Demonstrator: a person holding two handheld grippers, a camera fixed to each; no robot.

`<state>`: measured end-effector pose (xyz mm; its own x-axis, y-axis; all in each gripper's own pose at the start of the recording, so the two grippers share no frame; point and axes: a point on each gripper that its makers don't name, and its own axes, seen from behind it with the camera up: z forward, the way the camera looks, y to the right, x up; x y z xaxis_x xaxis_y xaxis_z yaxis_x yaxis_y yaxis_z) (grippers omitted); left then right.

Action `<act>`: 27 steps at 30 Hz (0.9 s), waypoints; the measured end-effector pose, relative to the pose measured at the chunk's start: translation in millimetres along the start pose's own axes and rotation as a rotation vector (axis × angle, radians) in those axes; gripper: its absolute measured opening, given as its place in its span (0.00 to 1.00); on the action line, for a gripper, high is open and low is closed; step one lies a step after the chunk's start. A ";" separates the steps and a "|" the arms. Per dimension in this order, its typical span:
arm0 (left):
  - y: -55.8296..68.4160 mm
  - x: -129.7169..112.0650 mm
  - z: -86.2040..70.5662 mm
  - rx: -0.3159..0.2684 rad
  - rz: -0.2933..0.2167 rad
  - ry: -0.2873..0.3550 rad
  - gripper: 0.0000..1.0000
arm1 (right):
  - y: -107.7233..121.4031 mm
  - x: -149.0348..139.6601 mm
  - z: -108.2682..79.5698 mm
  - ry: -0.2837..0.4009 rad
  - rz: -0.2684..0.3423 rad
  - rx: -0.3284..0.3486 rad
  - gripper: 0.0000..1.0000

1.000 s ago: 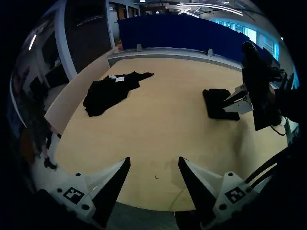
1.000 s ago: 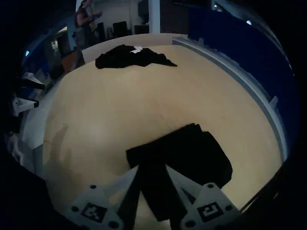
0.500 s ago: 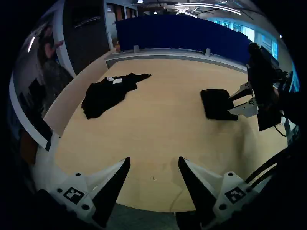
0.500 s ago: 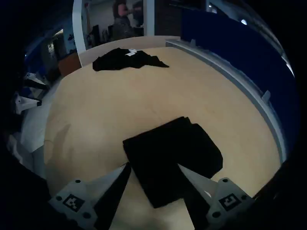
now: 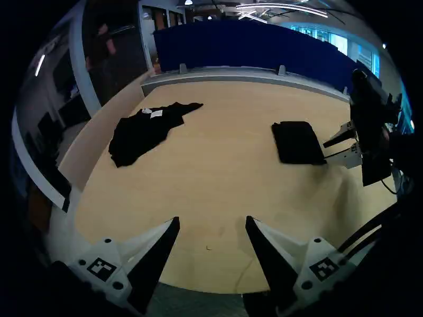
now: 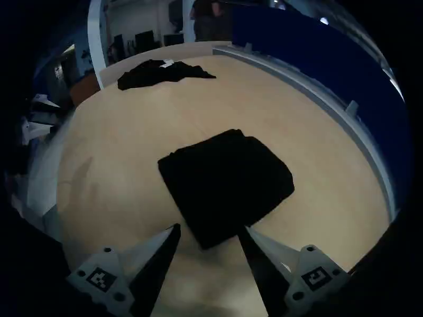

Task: Fold towel

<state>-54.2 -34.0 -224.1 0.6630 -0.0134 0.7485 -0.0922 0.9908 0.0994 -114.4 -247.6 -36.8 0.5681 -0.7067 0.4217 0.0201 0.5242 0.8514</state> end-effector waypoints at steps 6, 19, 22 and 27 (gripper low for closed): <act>4.2 1.3 1.0 -0.007 0.006 0.000 0.93 | 1.1 -13.6 -2.4 -0.013 0.023 -0.007 0.83; 6.0 3.8 0.5 -0.011 0.008 0.000 0.93 | -5.6 -21.3 4.5 -0.027 0.040 -0.001 0.71; 5.7 3.5 0.9 -0.010 0.008 0.000 0.93 | -7.4 -22.4 8.0 -0.029 0.050 0.001 0.63; 5.5 2.2 2.0 -0.009 0.010 -0.001 0.93 | -8.6 -25.0 13.1 -0.035 0.066 0.001 0.52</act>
<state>-54.8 -28.9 -220.6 0.6617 -0.0034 0.7497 -0.0924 0.9920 0.0860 -139.5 -240.7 -50.6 0.5388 -0.6869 0.4877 -0.0171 0.5698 0.8216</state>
